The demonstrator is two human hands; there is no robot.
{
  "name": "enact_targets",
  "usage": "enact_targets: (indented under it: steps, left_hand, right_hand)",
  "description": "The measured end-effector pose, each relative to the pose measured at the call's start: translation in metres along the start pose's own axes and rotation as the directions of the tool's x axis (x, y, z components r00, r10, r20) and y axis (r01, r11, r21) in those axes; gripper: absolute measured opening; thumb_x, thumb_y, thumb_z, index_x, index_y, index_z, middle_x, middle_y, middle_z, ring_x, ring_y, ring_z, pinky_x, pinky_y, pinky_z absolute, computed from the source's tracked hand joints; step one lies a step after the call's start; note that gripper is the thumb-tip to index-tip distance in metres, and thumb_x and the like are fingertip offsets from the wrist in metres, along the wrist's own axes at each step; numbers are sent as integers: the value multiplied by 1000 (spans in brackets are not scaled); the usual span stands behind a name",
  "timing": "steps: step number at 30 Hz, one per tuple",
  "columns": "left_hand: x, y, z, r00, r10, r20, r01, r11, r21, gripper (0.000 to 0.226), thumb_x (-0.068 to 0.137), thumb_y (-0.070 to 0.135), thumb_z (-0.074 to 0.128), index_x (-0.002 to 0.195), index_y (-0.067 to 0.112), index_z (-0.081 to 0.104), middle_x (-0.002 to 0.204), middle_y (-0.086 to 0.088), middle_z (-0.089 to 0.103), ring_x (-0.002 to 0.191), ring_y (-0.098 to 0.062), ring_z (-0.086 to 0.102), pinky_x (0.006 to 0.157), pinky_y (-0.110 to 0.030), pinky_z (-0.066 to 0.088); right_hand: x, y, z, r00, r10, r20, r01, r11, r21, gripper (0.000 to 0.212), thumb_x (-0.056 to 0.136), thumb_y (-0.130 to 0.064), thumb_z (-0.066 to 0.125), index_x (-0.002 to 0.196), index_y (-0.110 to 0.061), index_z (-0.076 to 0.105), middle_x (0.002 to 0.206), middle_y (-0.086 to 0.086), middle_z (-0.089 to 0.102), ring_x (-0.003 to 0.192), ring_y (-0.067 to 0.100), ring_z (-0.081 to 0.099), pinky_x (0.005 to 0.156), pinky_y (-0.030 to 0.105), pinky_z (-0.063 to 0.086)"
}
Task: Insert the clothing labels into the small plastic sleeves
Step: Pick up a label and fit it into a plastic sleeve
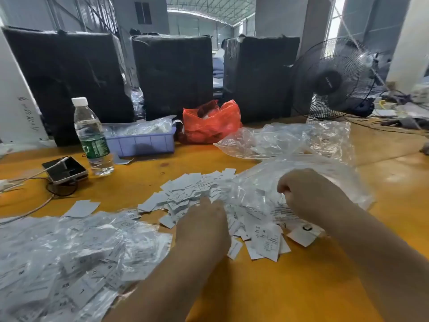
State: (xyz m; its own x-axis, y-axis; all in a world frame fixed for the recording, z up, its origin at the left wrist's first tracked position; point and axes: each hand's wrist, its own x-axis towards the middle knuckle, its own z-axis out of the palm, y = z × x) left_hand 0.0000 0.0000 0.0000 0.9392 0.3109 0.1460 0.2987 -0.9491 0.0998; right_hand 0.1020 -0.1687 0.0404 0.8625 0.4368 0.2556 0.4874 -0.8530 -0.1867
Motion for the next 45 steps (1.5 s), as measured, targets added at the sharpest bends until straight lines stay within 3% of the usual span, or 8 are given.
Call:
enact_targets:
  steps: [5, 11, 14, 18, 23, 33, 39, 45]
  left_hand:
    - [-1, -6, 3, 993, 35, -110, -44, 996, -83, 26, 95, 16, 45, 119, 25, 51, 108, 2, 49, 91, -19, 56, 65, -28, 47]
    - [-2, -14, -6, 982, 4, -188, -10, 1000, -29, 40, 93, 39, 48, 131, 30, 42, 123, 9, 49, 108, -16, 51, 73, -23, 38]
    - [-5, -13, 1, 995, -11, -96, 13, 1000, 22, 29, 97, 41, 39, 122, 26, 40, 121, 4, 49, 105, -19, 52, 73, -27, 44]
    - [-6, -10, 0, 981, 38, -188, -27, 998, 57, 14, 99, 38, 36, 96, 27, 44, 97, 8, 52, 79, -14, 47, 59, -25, 36]
    - [-4, -9, -1, 970, 55, -238, -65, 997, -35, 14, 96, 24, 44, 105, 30, 53, 98, 10, 61, 83, -13, 58, 62, -22, 44]
    - [-1, -12, -7, 943, 70, -324, -142, 968, -205, 32, 83, -3, 56, 103, 21, 64, 100, 7, 61, 82, -14, 61, 65, -25, 54]
    - [2, -17, -7, 890, 120, -440, -274, 912, -304, 27, 70, -13, 66, 83, 11, 62, 83, -2, 55, 64, -19, 56, 47, -32, 52]
    - [2, -20, -15, 933, -138, -333, -156, 676, -720, 34, 82, -2, 42, 64, 25, 51, 67, 8, 51, 67, -4, 49, 53, -16, 34]
  right_hand:
    - [14, 6, 21, 984, 108, 139, -105, 994, -31, 22, 83, -7, 54, 91, -23, 67, 95, 1, 62, 81, 20, 60, 68, 32, 53]
    - [15, 20, 32, 971, 188, 147, -175, 979, -101, 35, 86, -27, 53, 120, -20, 51, 121, 4, 51, 112, 26, 46, 84, 36, 47]
    - [15, 16, 32, 953, 220, 208, -203, 974, -97, 17, 88, -27, 50, 103, -19, 52, 116, 6, 55, 104, 26, 48, 84, 36, 48]
    - [11, 16, 33, 980, 194, 52, -193, 981, -21, 17, 86, -17, 54, 101, -21, 59, 103, 3, 61, 88, 23, 57, 68, 32, 48]
    - [11, 10, 31, 987, 149, -58, -149, 989, 4, 9, 80, -11, 55, 82, -17, 60, 85, 2, 60, 73, 21, 55, 58, 29, 46]
    - [10, 2, 29, 910, -106, -400, 181, 971, 154, 13, 90, -8, 60, 92, -9, 73, 81, 2, 62, 81, 21, 55, 70, 31, 48]
    - [-12, -25, 17, 898, -93, -430, 370, 687, 625, 14, 98, -10, 52, 95, -21, 59, 73, -7, 65, 59, 18, 61, 53, 33, 52]
    - [-14, -54, 15, 989, -110, -98, 130, 338, 932, 21, 101, -8, 44, 91, -20, 58, 52, 2, 54, 41, 14, 43, 41, 28, 33]
